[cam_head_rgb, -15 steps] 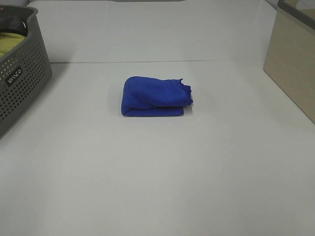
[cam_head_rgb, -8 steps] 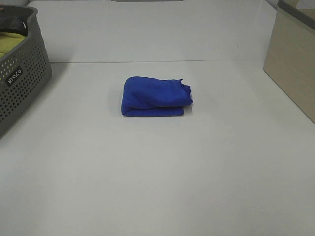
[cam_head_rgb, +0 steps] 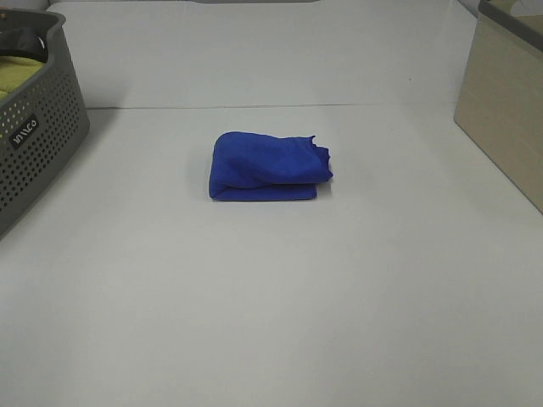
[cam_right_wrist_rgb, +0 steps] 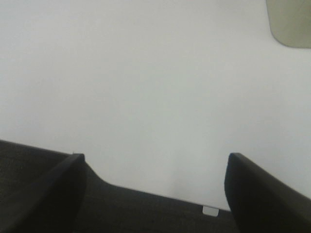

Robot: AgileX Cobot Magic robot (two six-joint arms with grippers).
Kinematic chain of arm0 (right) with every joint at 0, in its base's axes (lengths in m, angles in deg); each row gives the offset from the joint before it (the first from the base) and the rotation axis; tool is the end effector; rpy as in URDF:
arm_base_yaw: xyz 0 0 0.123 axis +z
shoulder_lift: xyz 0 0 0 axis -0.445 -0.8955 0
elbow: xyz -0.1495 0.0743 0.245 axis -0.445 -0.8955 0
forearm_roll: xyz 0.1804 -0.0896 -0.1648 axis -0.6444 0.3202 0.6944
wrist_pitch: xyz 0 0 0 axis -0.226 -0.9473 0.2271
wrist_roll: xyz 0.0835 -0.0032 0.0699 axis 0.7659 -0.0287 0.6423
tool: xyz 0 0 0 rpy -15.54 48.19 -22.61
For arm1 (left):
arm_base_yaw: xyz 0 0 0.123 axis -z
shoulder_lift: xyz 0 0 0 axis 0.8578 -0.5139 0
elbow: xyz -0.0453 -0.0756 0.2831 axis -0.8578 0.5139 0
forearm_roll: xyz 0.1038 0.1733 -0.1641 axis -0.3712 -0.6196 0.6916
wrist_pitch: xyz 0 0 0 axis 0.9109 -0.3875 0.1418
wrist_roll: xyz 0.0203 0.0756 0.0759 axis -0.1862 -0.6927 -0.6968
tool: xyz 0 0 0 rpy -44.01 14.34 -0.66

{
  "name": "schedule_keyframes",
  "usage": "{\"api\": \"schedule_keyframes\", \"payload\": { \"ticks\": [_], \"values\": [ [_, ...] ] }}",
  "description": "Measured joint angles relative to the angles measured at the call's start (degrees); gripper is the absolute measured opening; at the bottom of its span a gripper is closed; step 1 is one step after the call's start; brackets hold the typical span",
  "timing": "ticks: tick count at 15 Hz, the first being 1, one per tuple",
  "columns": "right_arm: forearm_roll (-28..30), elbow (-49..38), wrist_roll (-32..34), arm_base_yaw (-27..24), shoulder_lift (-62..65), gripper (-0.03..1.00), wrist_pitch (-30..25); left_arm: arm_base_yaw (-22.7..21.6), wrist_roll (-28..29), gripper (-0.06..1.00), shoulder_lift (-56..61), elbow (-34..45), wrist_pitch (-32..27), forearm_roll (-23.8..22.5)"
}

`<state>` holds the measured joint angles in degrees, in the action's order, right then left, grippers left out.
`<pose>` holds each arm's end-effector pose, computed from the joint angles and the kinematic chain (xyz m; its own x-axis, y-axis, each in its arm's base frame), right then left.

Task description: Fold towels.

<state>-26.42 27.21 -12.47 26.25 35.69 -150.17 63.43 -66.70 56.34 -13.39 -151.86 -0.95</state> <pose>0.0373 0.0135 0.2533 -0.6877 -0.0862 -0.7209 -0.1481 0.9887 0.0231 0.0246 -0.0193 0.2752 -0.5786 0.1050 -0.8088 0.2395 0.9698 -0.0454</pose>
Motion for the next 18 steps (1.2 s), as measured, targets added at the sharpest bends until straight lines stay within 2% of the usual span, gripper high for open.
{"api": "schedule_keyframes", "payload": {
  "ticks": [3, 6, 8, 18],
  "values": [
    [-0.06, 0.00, -0.06, 0.00, 7.16, 0.76, 0.00, -3.27, 0.00, 0.57, 0.00, 0.00, 0.00, 0.00],
    [-0.29, 0.00, -0.06, 0.00, 11.23, 0.76, 0.00, -3.32, 0.00, 0.57, 0.97, 0.00, 0.00, 0.00],
    [-0.29, 0.00, -0.06, 0.00, 12.72, 0.76, -0.06, -3.32, 0.00, 0.57, 8.48, 0.00, 0.23, 0.00],
    [-0.34, -0.06, -0.06, -0.23, 12.72, 0.76, -0.06, -3.50, 0.00, 0.57, 9.22, 0.00, 0.63, -0.29]
  ]
}}
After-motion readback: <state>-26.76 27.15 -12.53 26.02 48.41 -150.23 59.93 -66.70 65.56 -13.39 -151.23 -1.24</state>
